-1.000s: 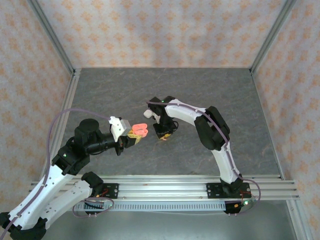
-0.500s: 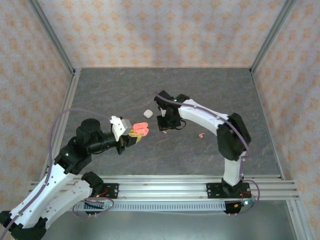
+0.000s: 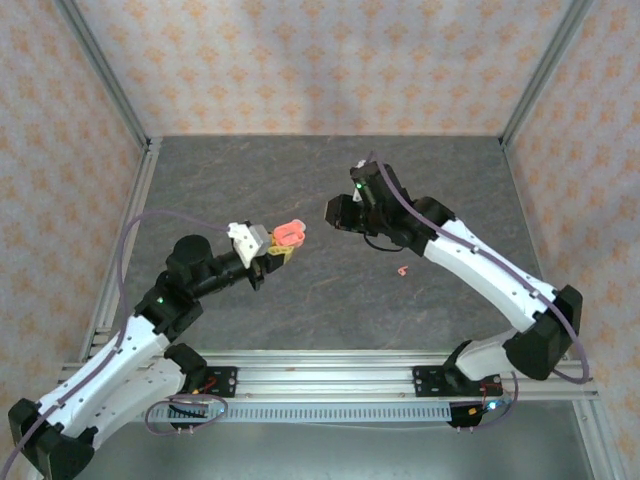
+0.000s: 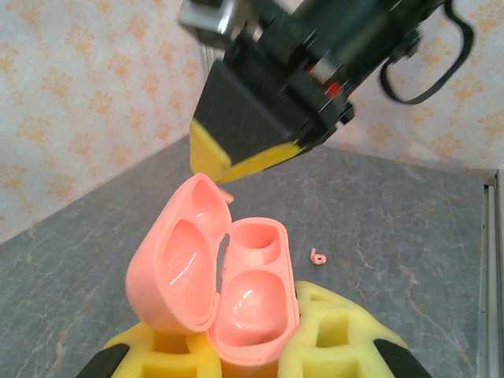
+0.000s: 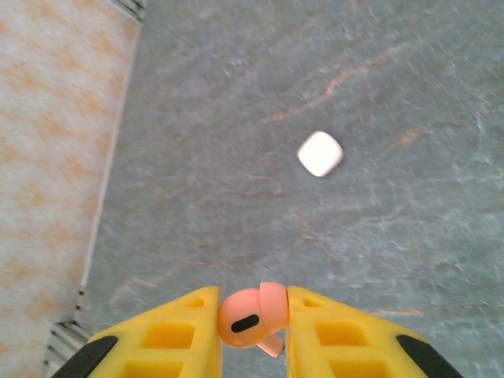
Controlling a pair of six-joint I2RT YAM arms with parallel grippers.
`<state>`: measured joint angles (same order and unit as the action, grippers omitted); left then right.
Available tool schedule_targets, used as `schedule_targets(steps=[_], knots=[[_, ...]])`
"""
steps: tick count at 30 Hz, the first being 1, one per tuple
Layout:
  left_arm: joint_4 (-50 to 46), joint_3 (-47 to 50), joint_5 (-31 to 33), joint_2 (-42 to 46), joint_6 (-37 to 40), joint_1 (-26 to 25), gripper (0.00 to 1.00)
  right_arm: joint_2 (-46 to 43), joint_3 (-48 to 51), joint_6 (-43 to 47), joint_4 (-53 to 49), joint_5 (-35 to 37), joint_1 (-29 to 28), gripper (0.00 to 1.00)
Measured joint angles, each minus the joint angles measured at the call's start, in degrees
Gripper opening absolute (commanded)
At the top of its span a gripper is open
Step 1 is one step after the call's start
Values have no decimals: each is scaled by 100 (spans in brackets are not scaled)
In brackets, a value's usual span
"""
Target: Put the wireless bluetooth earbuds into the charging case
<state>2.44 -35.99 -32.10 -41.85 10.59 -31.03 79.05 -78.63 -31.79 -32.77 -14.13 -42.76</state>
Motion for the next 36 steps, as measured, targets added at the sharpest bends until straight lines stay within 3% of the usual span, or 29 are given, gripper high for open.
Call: schedule_targets(steps=[11,23,36], knots=[[503,-186,258,-518,-11,-11,0,-1054,520,-562,1220,369,-470,22],[785,-291,258,-796,-26,-20,0,-1069,868,-787,2411,380,-1158,22],[859,-341,258,-826,-26,-87,0,-785,905,-824,2601,374,-1274,22]])
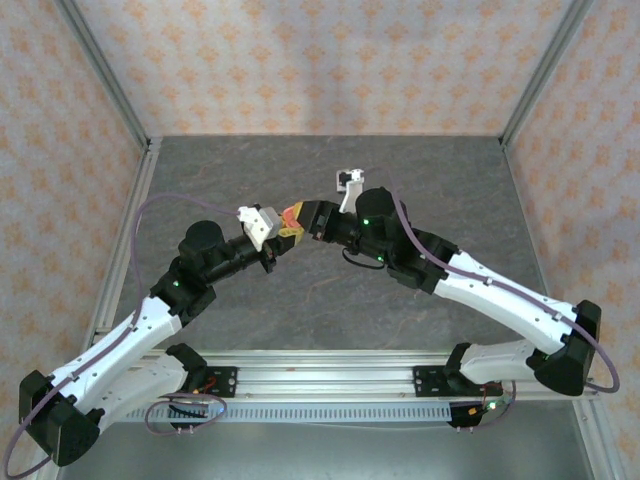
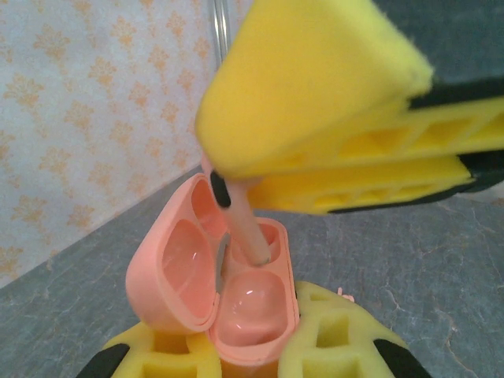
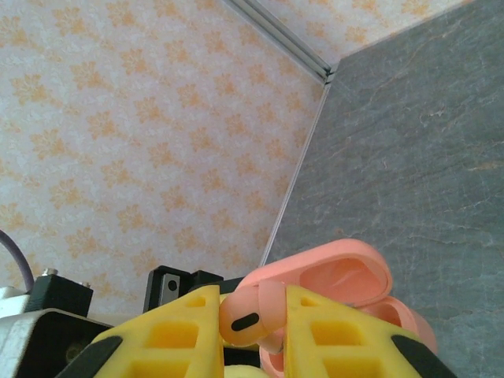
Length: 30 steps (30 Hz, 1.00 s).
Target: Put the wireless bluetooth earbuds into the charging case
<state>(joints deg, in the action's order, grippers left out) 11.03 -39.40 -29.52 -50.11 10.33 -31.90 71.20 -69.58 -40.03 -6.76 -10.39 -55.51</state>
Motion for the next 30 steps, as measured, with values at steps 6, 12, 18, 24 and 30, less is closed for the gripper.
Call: schedule_targets(steps=[6,12,18,24,30], knots=[[0,0,0,0,0,0,0,63,0,33,-2,63,-153,22],[-4,0,0,-2,0,0,0,127,0,105,-7,190,-201,23],[-11,0,4,-4,0,0,0,157,0,155,-9,317,-238,23],[-13,0,7,-4,0,0,0,164,0,155,-4,356,-249,23],[-13,0,33,-4,0,0,0,186,0,146,35,358,-258,24]])
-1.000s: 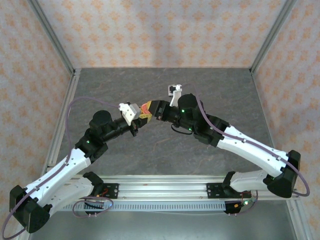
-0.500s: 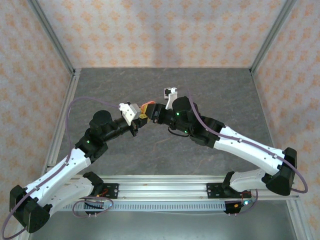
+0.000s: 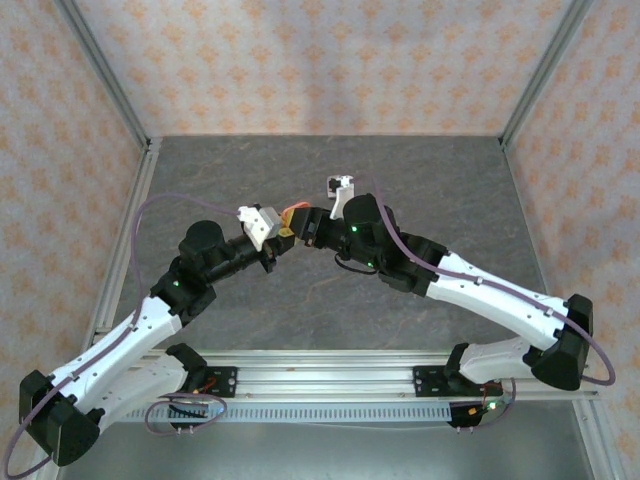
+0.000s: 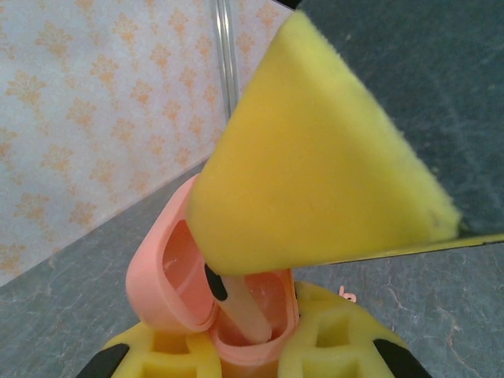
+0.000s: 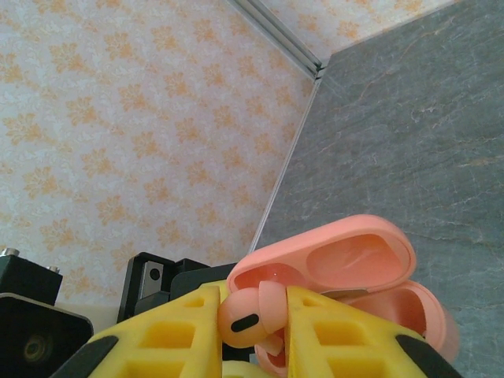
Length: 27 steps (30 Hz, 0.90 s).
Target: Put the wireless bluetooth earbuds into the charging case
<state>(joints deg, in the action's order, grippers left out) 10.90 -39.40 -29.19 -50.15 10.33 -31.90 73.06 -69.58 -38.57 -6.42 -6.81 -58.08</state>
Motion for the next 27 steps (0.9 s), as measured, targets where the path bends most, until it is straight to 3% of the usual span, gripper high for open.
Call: schedule_targets(steps=[27], knots=[[-107,0,142,0,2,0,0,109,-7,-63,92,61,-7,30]])
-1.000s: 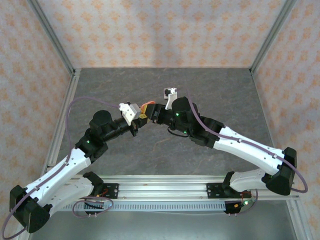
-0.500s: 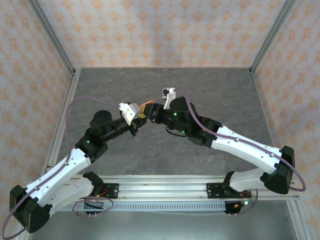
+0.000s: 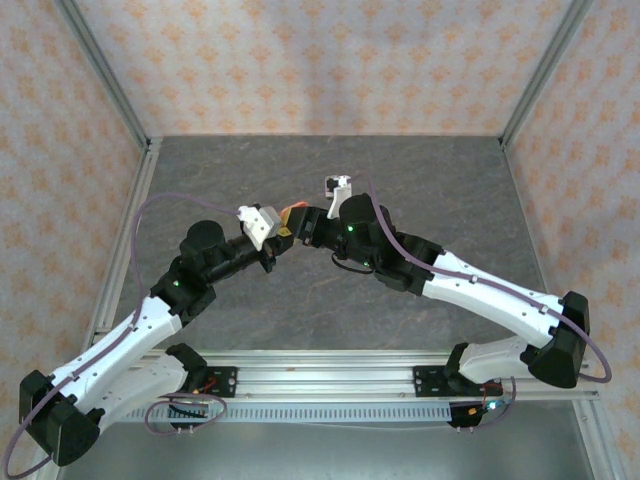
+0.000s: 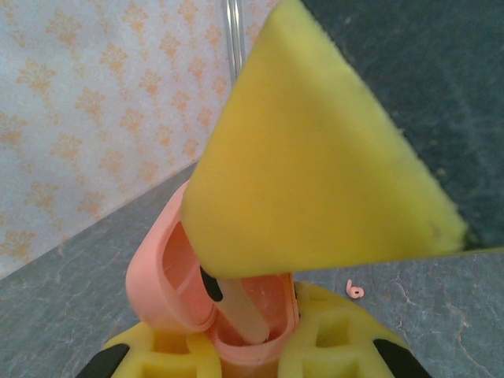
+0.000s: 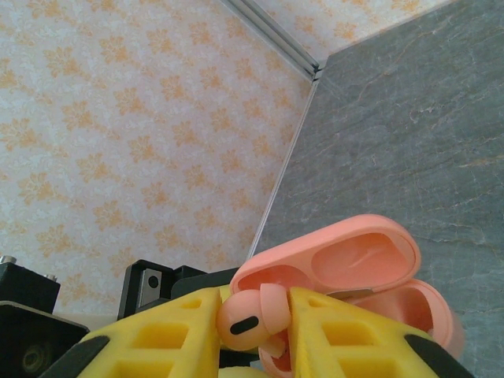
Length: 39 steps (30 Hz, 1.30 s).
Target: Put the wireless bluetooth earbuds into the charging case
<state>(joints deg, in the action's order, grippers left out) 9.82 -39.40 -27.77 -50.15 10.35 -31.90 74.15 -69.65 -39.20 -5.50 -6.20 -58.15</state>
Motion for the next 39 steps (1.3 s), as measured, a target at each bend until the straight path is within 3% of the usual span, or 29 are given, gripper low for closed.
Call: schedule_targets(steps=[39], knots=[[-4,0,-26,-4,0,-37,0,-190,-52,24,-444,225,-20,43]])
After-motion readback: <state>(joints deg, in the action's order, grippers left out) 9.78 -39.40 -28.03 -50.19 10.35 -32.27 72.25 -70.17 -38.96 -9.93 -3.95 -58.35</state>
